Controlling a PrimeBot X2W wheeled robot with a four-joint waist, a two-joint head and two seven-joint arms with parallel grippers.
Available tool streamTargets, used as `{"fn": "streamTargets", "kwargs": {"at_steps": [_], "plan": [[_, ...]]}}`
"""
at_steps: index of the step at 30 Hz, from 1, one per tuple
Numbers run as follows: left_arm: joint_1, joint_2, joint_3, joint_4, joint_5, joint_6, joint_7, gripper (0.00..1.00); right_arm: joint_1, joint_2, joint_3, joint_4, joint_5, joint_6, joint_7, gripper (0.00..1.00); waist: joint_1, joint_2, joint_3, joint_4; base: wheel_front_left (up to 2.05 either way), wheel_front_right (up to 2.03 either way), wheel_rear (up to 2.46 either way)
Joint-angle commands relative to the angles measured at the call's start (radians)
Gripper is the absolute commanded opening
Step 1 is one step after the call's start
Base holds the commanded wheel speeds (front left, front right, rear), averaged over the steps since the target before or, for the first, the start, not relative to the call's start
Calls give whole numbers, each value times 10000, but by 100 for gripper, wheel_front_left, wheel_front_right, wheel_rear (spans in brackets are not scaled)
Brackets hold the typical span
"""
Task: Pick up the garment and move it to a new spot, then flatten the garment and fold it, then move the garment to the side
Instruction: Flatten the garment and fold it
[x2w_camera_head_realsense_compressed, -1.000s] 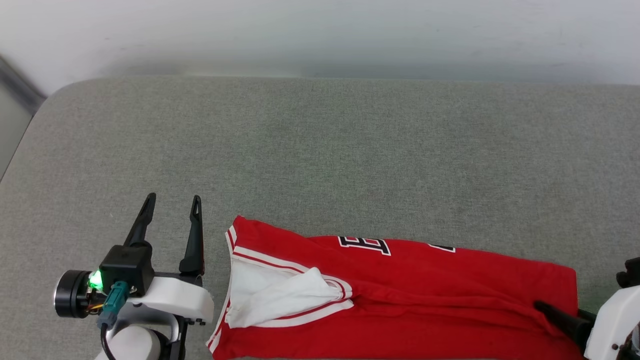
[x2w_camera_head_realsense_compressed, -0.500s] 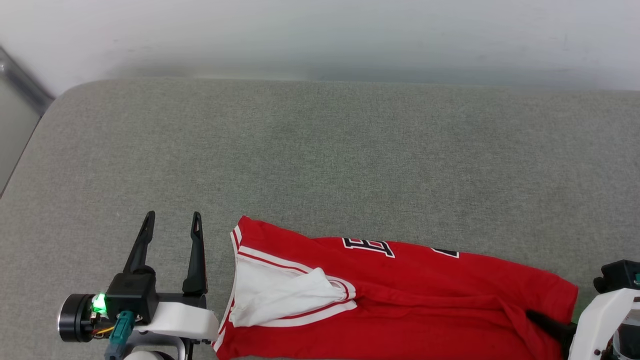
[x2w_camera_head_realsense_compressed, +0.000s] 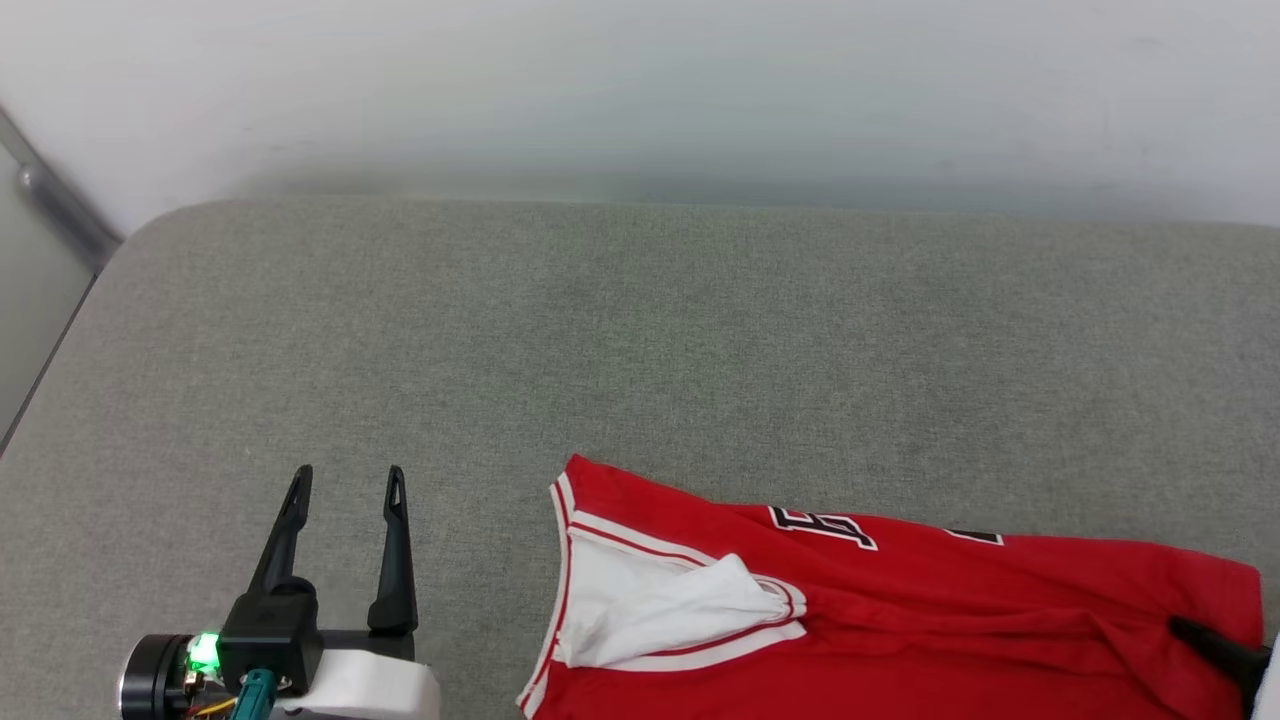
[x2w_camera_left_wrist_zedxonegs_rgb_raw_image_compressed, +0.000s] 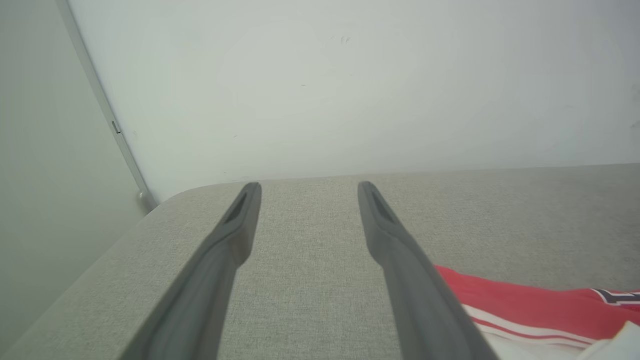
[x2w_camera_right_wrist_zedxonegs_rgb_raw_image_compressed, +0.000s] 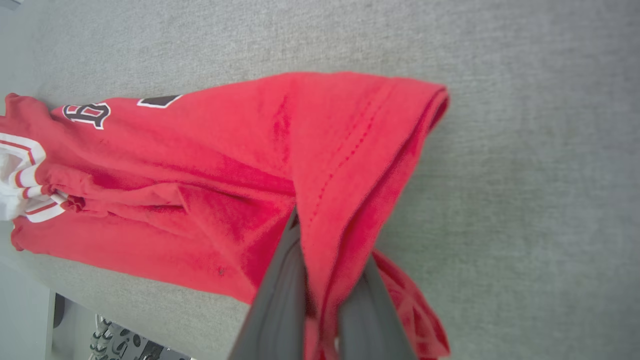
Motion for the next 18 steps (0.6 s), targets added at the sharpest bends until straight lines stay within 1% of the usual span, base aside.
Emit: {"fn": "streamTargets", "kwargs": {"at_steps": [1,4,5,8,11,13,14,16,17,18], "plan": [[155,-64,85,-17,70,-64,-26,100,168,-152,-100,42,28,-7,-32,0,0,0,-94,-47,0,0,0],[330,-141,221,21,188,-230,-26,100,310,-393,-213,-45,87,-7,146,0,0,0,-232,-106,0,0,0],[476,-234,357,34,279,-356,-24,100,485,-509,-193,-570,182,-6,395,0,0,0,-344,-145,0,0,0],[566,-329,507,8,370,-432,-26,100,617,-528,-167,-1423,314,-6,603,0,0,0,-395,-180,0,0,0],[631,-399,577,-2,458,-523,-26,100,650,-364,-41,-2372,421,-4,896,0,0,0,-416,-183,0,0,0],[654,-434,609,5,521,-598,-26,100,484,-203,156,-3034,381,-4,1128,0,0,0,-399,-171,0,0,0],[597,-494,630,14,601,-684,-26,100,53,147,506,-3852,326,-4,1516,0,0,0,-330,-119,0,0,0],[487,-539,609,21,637,-749,-26,100,-327,378,839,-4248,71,-4,1789,0,0,0,-242,-57,0,0,0],[274,-634,545,41,698,-876,-26,100,-1338,907,1651,-4519,-398,-4,2324,0,0,0,-7,91,0,0,0],[220,-654,535,49,715,-912,-26,100,-1627,1037,1925,-4527,-602,-4,2428,0,0,0,62,135,0,0,0]]}}
